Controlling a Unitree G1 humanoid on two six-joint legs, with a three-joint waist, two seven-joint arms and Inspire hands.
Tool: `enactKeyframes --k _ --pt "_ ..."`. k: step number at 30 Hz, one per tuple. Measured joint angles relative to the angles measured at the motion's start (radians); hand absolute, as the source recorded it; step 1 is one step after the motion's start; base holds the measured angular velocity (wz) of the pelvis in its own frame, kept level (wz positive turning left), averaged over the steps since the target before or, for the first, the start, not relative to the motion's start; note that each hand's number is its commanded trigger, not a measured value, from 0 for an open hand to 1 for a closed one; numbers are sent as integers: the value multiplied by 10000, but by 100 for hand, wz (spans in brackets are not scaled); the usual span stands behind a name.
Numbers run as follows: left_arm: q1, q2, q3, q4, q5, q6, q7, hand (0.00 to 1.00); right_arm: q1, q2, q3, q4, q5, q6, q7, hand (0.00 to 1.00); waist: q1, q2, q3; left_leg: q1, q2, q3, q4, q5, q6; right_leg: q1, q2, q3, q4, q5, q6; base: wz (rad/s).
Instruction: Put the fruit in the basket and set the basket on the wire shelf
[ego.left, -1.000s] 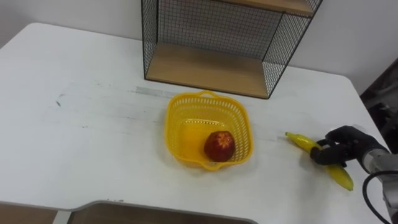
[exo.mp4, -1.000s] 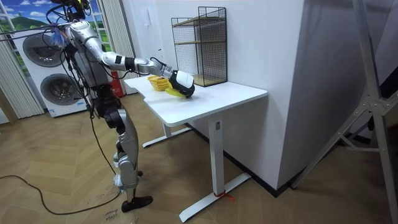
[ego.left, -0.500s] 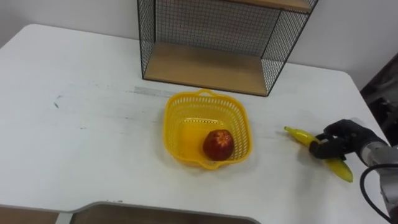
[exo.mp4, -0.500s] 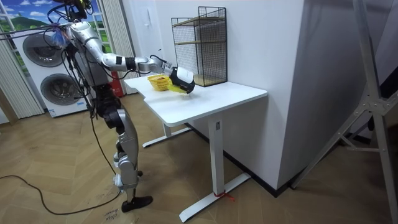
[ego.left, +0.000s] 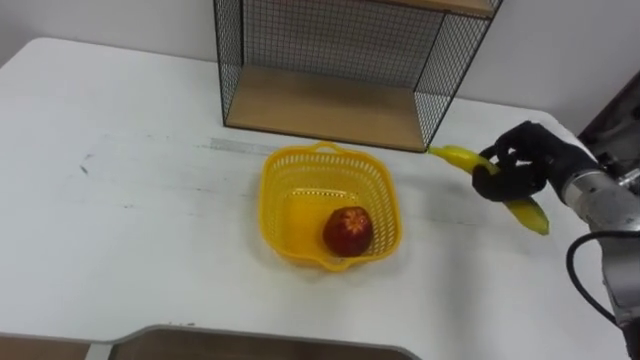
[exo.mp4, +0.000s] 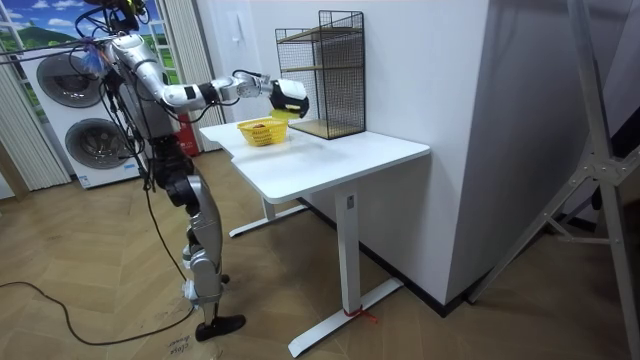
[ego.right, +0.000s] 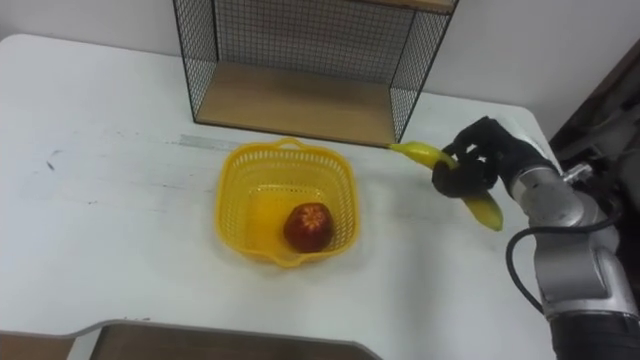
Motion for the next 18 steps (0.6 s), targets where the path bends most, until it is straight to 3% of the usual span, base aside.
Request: enactKeyframes --k 18 --pt "-258 -1 -29 -90 -4 -38 0 0 11 26 399 -2562 -7 2 362 100 47 -63 -48 61 1 58 -102 7 8 -44 0 66 41 -1 1 0"
